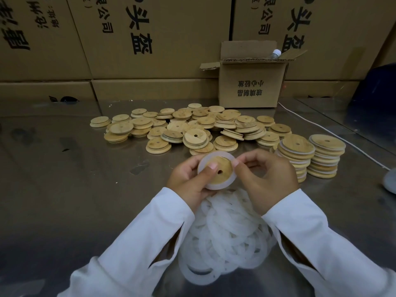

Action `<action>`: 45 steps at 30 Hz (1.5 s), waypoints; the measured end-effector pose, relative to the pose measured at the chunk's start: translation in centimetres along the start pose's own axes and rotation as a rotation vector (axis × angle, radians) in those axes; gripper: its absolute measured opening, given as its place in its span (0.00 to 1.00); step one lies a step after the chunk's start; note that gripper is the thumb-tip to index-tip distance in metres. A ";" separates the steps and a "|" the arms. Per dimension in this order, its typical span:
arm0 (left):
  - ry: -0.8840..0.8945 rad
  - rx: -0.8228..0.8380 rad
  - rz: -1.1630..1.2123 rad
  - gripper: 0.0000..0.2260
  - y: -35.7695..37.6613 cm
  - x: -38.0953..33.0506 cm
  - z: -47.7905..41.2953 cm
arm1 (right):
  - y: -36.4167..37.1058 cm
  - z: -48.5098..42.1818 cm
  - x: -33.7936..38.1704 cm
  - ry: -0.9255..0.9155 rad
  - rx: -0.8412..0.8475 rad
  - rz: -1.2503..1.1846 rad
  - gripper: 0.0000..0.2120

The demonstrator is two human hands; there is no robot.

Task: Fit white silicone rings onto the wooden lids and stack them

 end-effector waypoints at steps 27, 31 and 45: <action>-0.009 -0.059 0.097 0.17 0.2 -0.8 0.2 | -0.4 -0.3 0.7 0.114 0.043 -0.203 0.05; 0.028 -0.095 0.087 0.14 0.5 -0.6 0.4 | 0.2 0.2 0.4 0.133 -0.017 -0.125 0.03; 0.009 0.004 -0.042 0.12 -0.2 -0.1 0.1 | 0.3 0.4 0.4 -0.090 -0.036 0.007 0.06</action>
Point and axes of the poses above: each hand's wrist, its own z-axis away from the middle knuckle, its own y-axis out of the palm, x = y × z, the point moved 1 cm from there along -z, towards the middle knuckle, and after that the axes turned 4 degrees about -x, right-handed, at the moved point
